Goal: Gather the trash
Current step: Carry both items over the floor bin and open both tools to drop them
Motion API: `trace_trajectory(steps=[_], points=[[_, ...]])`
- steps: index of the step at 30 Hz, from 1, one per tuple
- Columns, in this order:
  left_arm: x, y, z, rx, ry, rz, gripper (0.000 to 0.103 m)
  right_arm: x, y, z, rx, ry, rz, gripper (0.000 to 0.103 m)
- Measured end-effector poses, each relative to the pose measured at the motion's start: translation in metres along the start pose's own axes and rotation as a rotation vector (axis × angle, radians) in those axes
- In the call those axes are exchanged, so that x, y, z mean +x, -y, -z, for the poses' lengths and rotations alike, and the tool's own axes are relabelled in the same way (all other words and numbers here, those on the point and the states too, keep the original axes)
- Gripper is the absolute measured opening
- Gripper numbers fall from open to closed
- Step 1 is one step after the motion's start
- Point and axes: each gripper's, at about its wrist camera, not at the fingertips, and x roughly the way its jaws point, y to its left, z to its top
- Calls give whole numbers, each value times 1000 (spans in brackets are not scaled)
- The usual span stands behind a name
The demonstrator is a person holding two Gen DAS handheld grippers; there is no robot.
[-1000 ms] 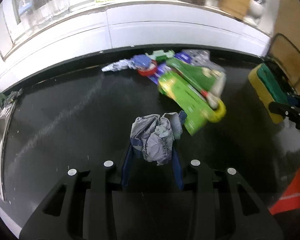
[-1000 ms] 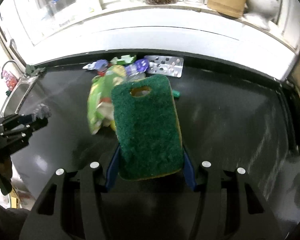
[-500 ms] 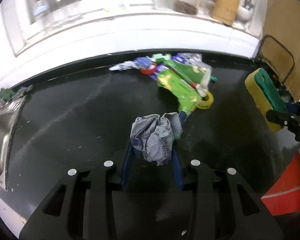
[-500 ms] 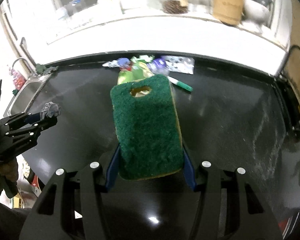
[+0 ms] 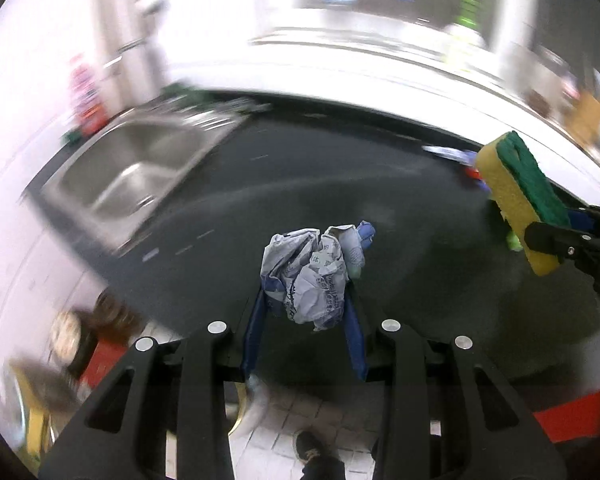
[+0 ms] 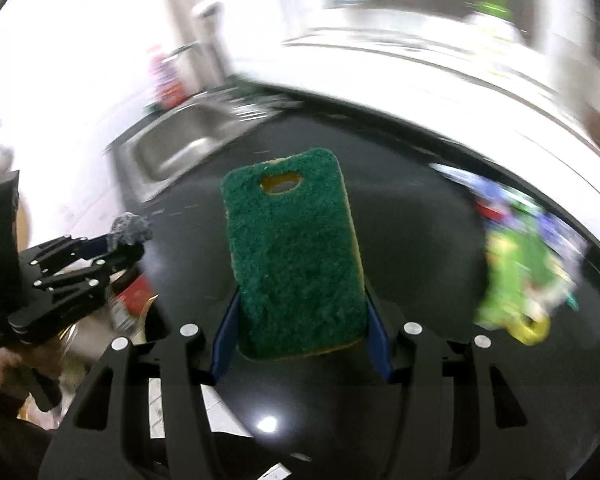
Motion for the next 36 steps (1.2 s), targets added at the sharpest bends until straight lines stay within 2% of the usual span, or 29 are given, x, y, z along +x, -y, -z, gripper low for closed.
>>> trace_trajectory(steps=[5,9,13,17,23,27,36], points=[[-16,-80,39,-174,-31,-118,35,48,-98,-20,-186,-68,-144,54],[-27,-134,77,-304,-61,-191,35,81,-171,-21,-292,-140,-256,54],[-26,-172,107,-383,-88,-222,35,112,-230,-15,-332,-230,-335,54],[-11,-199,133,-446,-124,-221,35,141,-265,-10,-297,-322,-363,54],[13,-227,156,-553,-148,-167,35,183,-287,-7,-213,-420,-336,54],[26,-231,158,-536,-156,-158,35,202,-290,-6,-184,-468,-316,55],[39,-233,151,-515,-164,-137,35,215,-292,-8,-177,-487,-291,55]])
